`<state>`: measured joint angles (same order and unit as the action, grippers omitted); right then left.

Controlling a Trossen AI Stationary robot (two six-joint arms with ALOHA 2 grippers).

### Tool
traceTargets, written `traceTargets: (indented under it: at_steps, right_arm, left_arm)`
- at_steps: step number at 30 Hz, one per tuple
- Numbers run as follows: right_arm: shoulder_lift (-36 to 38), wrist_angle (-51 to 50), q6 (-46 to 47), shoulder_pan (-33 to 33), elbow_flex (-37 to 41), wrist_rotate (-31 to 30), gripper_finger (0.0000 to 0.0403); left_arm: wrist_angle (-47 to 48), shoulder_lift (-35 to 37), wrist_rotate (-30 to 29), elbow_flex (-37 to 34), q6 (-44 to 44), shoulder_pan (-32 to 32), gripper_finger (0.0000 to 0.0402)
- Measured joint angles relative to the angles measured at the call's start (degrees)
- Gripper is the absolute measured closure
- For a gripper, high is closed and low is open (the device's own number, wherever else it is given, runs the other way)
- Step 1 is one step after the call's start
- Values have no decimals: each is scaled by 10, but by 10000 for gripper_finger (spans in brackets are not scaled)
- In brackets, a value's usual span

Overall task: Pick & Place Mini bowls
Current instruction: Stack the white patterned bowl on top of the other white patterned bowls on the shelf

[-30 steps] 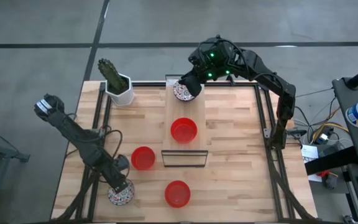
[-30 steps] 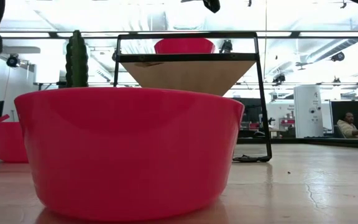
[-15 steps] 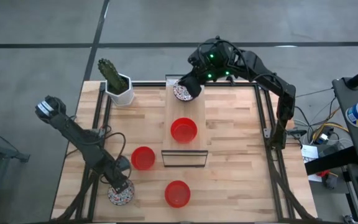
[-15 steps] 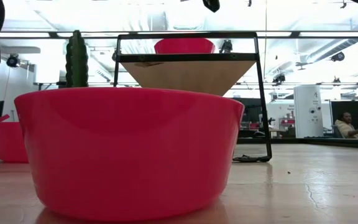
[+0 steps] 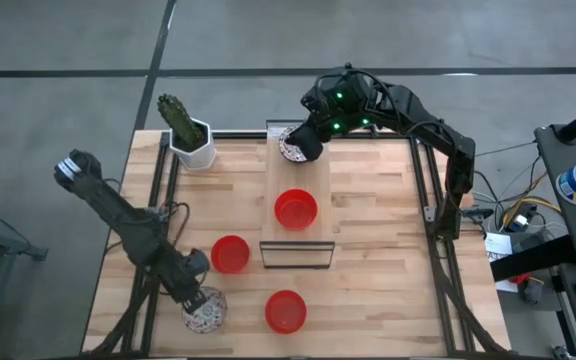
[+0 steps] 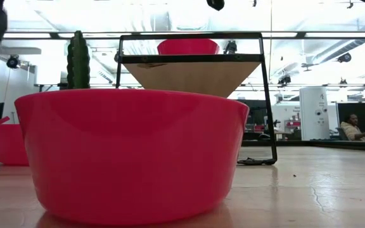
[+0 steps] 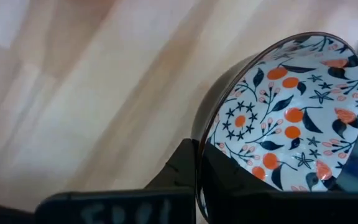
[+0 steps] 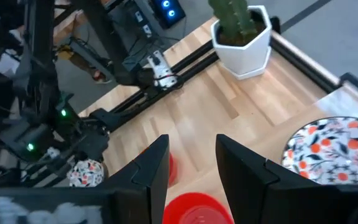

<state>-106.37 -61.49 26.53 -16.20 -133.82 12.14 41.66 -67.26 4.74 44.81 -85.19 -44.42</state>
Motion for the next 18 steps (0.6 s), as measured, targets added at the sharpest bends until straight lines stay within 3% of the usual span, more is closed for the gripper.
traceTargets:
  at_steps: [5,9,15,18]
  right_arm:
    - [0,0,1,9,0,8,282]
    - [-2,1,44,12,0,11,288]
    - [-5,12,37,14,0,13,289]
    - [-5,43,28,22,0,13,292]
  left_arm:
    - [82,23,-92,88,0,1,399]
    - [234,32,-198,184,-21,5,399]
    - [471,29,-404,339,-134,26,400]
    - [478,34,-506,382,-109,55,400]
